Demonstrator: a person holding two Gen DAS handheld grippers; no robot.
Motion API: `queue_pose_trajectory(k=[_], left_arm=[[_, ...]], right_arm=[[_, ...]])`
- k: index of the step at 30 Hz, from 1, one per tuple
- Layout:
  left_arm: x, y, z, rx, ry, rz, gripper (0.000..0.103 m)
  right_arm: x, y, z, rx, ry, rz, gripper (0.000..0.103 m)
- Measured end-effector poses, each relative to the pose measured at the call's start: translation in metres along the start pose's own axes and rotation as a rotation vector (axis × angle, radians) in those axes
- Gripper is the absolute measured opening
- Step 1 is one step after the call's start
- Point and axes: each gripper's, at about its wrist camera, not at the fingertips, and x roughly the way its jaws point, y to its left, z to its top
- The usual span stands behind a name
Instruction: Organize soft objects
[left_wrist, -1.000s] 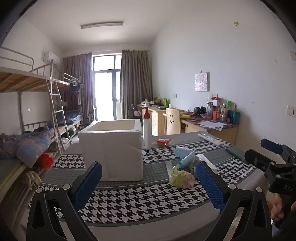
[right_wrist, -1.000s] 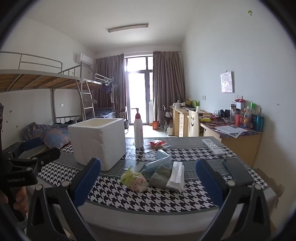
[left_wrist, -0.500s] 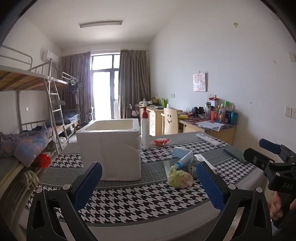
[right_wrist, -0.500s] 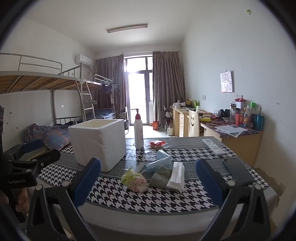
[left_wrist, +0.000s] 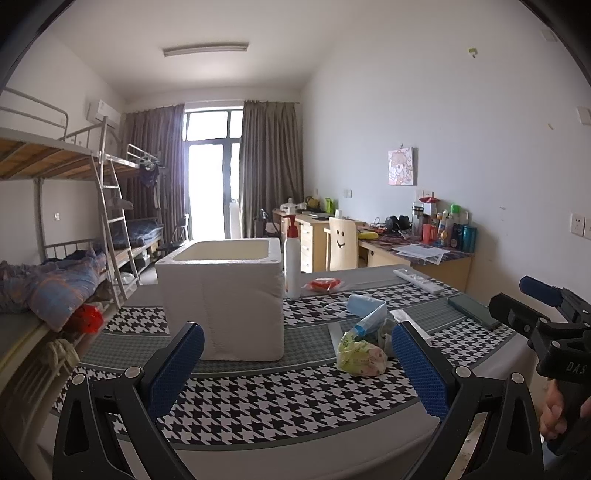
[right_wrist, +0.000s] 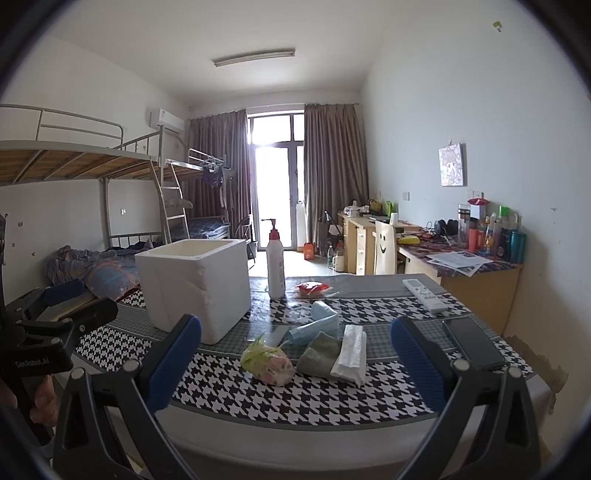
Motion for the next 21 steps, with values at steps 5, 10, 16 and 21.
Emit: queue_pose_trajectory(k=[5, 10, 16, 21], left_arm=[[-0.0012, 0.0017, 0.0002, -0.005, -0.004, 0.003, 0.102], [-0.0015, 0.0014, 0.0002, -0.005, -0.003, 0.001, 0.102], [-0.0019, 0.0012, -0.0007, 0.000, 0.000, -0.003, 0.102], [-0.0019, 0.0020, 0.0002, 0.001, 0.000, -0.002, 0.102]], right_arm=[[0.0000, 0.0000, -0.0001, -0.001, -0.001, 0.001, 0.103], [-0.0004, 0.0003, -0.0004, -0.002, -0.002, -0.001, 0.103], [-0.0002, 0.0008, -0.0005, -0.001, 0.000, -0.003, 0.103], [0.0011, 0.0009, -0.0006, 0.001, 0.001, -0.002, 0.103]])
